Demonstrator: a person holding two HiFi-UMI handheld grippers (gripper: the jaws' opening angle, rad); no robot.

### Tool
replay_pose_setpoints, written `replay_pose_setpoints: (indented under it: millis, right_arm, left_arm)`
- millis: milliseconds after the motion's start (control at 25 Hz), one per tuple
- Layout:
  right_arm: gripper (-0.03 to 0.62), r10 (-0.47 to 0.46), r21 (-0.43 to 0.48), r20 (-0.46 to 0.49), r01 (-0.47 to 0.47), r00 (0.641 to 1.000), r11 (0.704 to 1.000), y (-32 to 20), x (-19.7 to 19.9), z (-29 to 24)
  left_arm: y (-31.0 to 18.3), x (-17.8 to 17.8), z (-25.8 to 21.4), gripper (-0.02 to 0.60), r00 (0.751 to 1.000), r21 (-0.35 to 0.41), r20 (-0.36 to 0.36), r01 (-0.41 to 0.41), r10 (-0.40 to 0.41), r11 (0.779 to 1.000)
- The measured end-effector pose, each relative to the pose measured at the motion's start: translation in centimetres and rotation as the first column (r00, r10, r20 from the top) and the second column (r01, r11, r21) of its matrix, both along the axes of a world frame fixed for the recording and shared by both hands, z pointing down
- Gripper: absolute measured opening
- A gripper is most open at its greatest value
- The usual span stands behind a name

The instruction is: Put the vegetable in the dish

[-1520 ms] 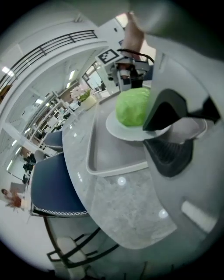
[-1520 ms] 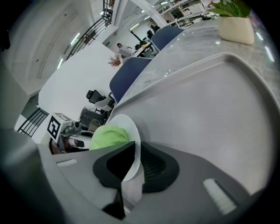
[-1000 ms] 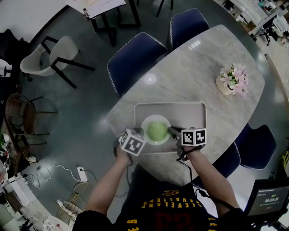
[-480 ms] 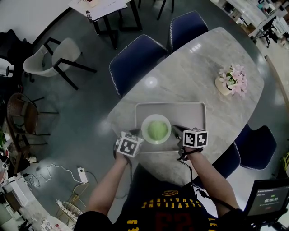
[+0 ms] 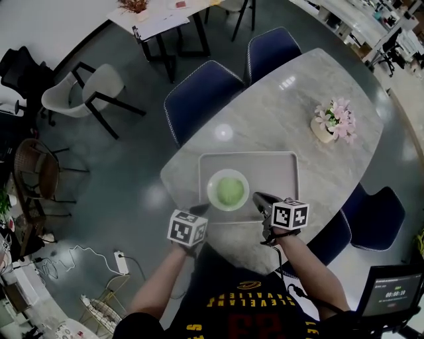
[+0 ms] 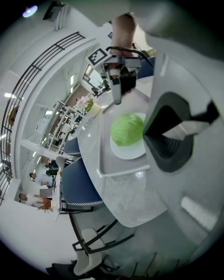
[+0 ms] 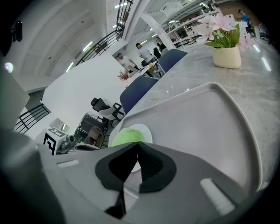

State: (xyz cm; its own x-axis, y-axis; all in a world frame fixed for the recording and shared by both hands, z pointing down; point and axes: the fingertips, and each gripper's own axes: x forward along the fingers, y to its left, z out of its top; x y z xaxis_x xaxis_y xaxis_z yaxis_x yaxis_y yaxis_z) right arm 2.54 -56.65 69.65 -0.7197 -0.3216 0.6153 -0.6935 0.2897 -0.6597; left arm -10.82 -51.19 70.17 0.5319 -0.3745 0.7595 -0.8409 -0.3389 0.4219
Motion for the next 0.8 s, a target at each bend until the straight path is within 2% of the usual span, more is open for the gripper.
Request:
replay_pose_setpoints:
  millis: [240,520,800]
  right_arm:
    - [0.006,-0.034,0.066,0.027,0.032,0.999,0.997,2.1,0.3,-1.9]
    - [0.006,-0.057,0.119,0.052,0.05,0.997,0.992,6.6,0.0,-4.7]
    - [0.006,-0.069,0.201,0.052,0.057,0.996,0.978,10.2,1.1,-7.5]
  left_arm:
    - [2.3,3.4,-1.6,0.002,0.996,0.011,-0.088,0.001,0.0,1.0]
    - [6.6,7.4,-5.6,0.002,0.978,0.041,-0.21,-0.012,0.02,0.999]
    - [9.5,9.4,-8.0,0.002,0.97,0.082,-0.242,-0.008,0.028,0.997]
